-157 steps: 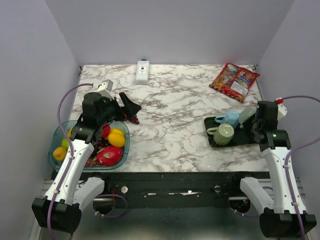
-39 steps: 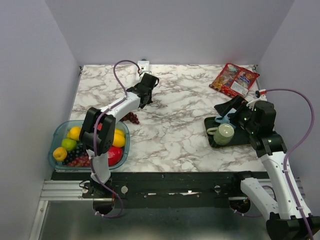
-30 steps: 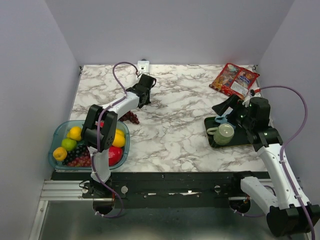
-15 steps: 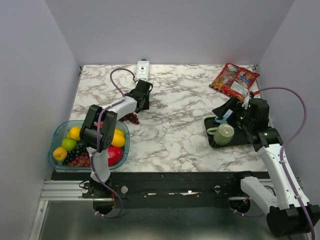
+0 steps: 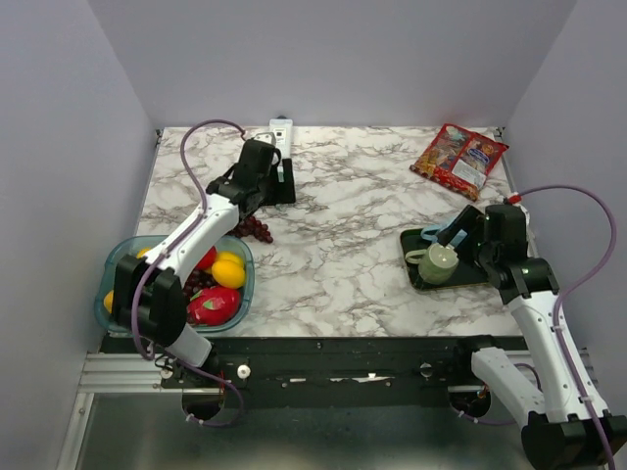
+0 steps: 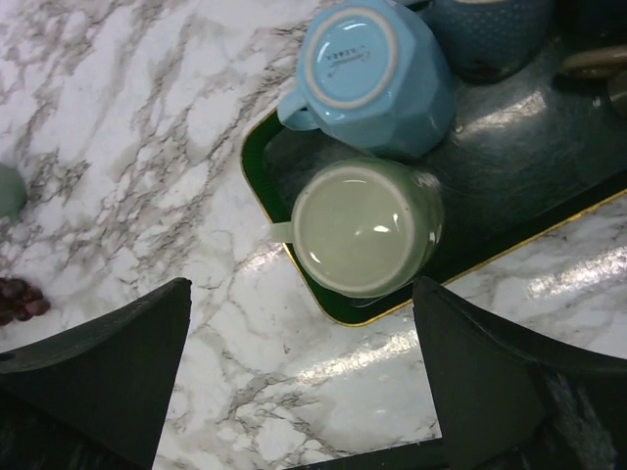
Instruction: Turn the mug right side up
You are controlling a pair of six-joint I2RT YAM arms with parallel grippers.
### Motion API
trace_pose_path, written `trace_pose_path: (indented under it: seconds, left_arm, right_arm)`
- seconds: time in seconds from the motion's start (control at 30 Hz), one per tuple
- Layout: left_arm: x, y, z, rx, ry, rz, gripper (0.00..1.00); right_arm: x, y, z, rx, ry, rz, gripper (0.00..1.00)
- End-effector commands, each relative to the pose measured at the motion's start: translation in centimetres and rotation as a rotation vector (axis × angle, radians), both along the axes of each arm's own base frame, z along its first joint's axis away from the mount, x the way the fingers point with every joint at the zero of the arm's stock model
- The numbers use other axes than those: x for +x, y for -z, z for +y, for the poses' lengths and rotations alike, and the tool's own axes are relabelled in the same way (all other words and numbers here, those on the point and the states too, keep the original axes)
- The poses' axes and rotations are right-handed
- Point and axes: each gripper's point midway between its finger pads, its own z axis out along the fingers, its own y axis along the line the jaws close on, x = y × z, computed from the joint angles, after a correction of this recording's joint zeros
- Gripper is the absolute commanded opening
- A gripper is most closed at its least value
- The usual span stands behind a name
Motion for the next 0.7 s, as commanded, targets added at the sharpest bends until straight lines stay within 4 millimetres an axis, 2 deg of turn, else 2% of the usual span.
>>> trace_pose_path:
  seconds: [0.0,0.17,0.23,0.27,0.4,0.5,0.67]
  left_arm:
    - [-3.4,-2.7,-0.5,-0.071,0.098,-0.007,0.97]
    - [-5.9,-4.9,-0.9,-0.120,0.183,-0.053,0.99]
    - [-6.4,-5.3,-1.2,-0.132,0.216,-0.068,0.99]
    - [-6.8,-5.3,-1.2,-0.136,0.227,-0.073,0.99]
    - [-7.4,-5.0,-1.4,-0.142,0.266,-0.080,0.99]
    - [-7.6,-4.4,-1.9,-0.157,0.293,-0.073,0.99]
    - [-7.9,-3.3,-2.9,-0.189,0.341,-0.044,0.99]
  right_arm:
    - [-2.2,3.3,-1.4,-0.022,0.109,0.145,1.00]
    - [-2.5,5.0,-2.0,0.010,0.210,0.159,1.00]
    - [-2.7,5.6,-2.8,-0.014,0.261,0.183,1.00]
    - [-3.3,5.9,-3.9,-0.043,0.339,0.207,1.00]
    - [-3.8,6.6,-5.5,-0.083,0.465,0.235,1.00]
    - [-3.3,6.4,-6.7,-0.111,0.543,0.223,1.00]
    - [-2.2,6.2,-9.9,-0.147,0.684,0.229,0.98]
